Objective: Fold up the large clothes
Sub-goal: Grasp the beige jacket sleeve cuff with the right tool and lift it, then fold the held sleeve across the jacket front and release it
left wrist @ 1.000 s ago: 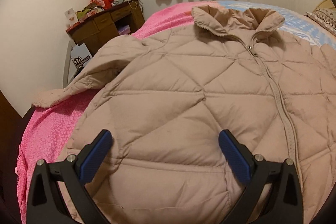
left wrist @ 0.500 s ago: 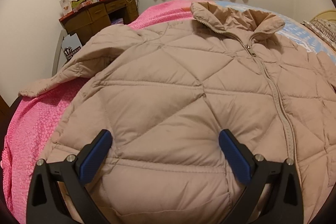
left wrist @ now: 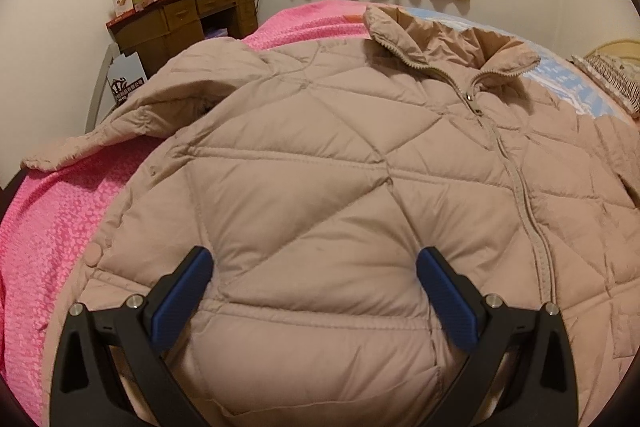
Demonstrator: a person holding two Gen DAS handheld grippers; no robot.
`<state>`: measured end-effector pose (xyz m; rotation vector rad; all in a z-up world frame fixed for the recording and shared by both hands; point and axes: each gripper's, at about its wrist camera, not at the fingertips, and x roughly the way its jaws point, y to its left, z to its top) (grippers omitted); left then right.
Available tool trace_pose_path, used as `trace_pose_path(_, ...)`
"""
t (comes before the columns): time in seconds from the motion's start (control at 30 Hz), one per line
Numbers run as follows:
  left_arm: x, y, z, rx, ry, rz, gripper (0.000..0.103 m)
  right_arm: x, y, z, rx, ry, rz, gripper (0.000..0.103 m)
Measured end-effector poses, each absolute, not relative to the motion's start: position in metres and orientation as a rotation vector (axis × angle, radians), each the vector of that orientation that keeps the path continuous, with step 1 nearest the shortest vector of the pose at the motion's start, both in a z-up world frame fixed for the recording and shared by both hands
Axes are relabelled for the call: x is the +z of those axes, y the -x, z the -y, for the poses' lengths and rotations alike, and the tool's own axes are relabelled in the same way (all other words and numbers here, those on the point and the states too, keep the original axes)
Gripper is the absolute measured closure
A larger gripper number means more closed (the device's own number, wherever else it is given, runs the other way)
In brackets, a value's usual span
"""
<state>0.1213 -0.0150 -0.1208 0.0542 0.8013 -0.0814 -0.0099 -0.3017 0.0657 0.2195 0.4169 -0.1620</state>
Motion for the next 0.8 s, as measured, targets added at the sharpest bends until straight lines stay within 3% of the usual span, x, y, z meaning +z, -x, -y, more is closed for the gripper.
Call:
trace_pose_path(0.27,-0.121,-0.121,0.01,-0.108,-0.009,-0.791,0.0,-0.013,-0.071,0.184,0.251,-0.301,-0.598,0.097)
trace_pose_path(0.37,-0.121,-0.121,0.007,-0.117,0.008,-0.787,0.0,-0.053,-0.1,0.165,0.333,-0.359,-0.755,0.094)
trace_pose_path(0.4,-0.12,-0.121,0.006,-0.12,0.014,-0.786,0.0,-0.062,-0.109,0.164,0.364,-0.396,-0.796,0.084)
trace_pose_path(0.43,-0.12,-0.121,0.007,-0.122,0.016,-0.784,0.0,-0.076,-0.116,0.167,0.405,-0.463,-0.85,0.063)
trace_pose_path(0.5,-0.12,-0.121,0.007,-0.125,0.02,-0.783,0.0,-0.088,-0.117,0.173,0.44,-0.538,-0.878,0.032)
trace_pose_path(0.7,-0.119,-0.119,0.006,-0.13,0.025,-0.781,0.0,-0.054,-0.09,0.208,0.418,-0.581,-0.716,0.031)
trace_pose_path(0.8,-0.119,-0.119,0.007,-0.129,0.023,-0.781,0.0,-0.029,-0.076,0.241,0.183,-0.434,-0.655,0.031)
